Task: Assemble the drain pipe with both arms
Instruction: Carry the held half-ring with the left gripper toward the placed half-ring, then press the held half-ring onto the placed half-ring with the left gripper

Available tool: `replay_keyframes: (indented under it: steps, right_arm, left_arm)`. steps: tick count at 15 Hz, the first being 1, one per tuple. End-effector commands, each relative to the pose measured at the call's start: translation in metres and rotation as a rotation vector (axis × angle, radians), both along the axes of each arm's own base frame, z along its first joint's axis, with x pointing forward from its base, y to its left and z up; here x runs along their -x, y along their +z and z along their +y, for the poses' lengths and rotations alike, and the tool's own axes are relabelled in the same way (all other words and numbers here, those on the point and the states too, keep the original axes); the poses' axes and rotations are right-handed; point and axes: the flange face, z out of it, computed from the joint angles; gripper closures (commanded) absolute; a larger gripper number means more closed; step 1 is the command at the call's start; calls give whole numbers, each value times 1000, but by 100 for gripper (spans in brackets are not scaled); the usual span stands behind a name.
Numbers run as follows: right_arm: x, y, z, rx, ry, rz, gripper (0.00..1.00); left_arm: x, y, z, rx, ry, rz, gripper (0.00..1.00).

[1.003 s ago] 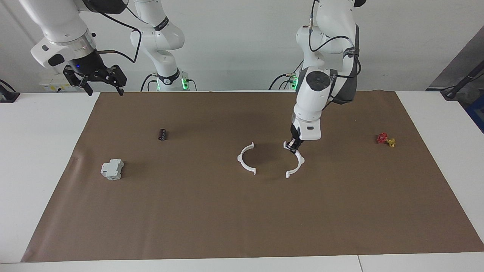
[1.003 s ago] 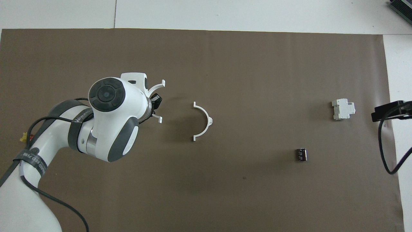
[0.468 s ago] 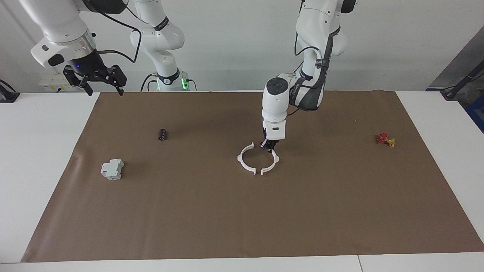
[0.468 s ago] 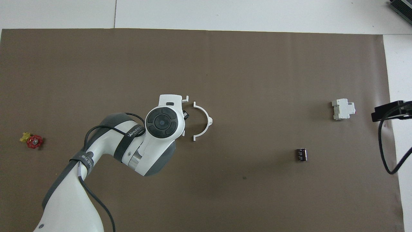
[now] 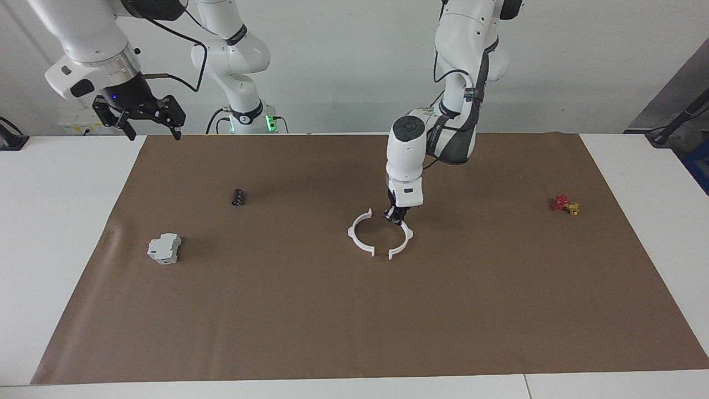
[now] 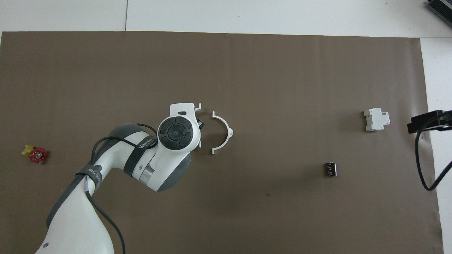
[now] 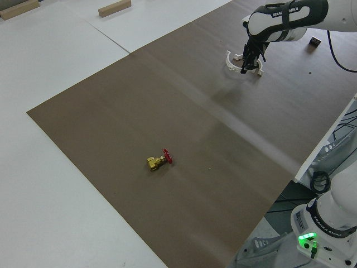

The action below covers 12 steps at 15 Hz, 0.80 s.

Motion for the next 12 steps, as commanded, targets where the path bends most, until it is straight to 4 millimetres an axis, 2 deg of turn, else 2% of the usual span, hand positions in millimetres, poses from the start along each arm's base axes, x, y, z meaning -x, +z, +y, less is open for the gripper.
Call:
replay_keyframes:
  steps: [1,3,6,12]
  right_arm:
    - [3,3,0,-23,-8,1,0]
    - [3,2,0,-23,-8,3,0]
    - [3,2,0,-23,-8,3,0]
    - [3,2,0,-23,-8,3,0]
  left_arm:
    - [14,-1,-8,-7,15,-14,100]
    - [28,-4,-21,-13,-20,-8,100]
    - [39,-6,-30,-20,-42,0,100]
    - [46,-19,-25,-13,-42,0,100]
